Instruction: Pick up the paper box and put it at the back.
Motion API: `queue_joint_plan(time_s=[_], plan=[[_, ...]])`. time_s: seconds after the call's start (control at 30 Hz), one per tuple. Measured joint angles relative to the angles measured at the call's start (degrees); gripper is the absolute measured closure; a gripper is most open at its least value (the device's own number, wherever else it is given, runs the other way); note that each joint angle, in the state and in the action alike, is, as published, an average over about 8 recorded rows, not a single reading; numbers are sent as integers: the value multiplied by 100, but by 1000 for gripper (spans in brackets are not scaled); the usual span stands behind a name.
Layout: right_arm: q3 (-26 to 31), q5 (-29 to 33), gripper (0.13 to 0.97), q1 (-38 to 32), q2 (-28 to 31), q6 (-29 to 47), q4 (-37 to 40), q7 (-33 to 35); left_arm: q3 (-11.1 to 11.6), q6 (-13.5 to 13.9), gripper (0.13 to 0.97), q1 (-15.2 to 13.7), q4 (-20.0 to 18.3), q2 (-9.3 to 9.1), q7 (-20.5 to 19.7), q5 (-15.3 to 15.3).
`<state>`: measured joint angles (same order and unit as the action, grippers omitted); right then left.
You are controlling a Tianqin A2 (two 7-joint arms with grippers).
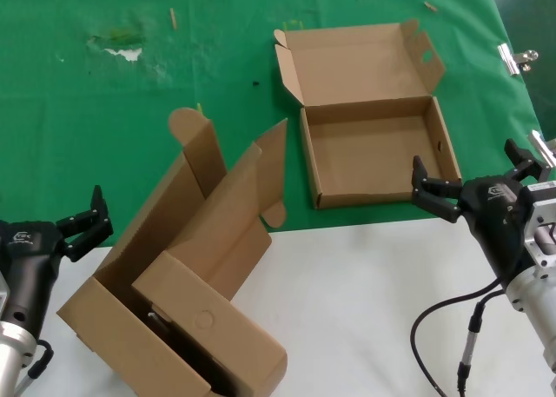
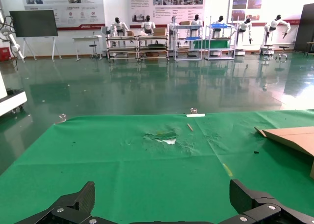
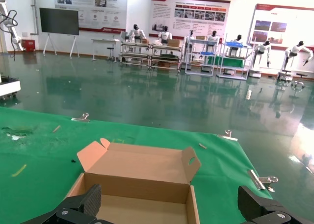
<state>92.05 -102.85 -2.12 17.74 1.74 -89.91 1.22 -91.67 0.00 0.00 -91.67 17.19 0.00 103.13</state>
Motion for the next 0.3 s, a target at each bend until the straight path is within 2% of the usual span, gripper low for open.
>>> queue_joint_plan(time_s=[0.3], plan=[[0, 0, 129, 0, 0, 0, 0, 0, 0, 0, 132, 0, 0, 0, 1, 0]])
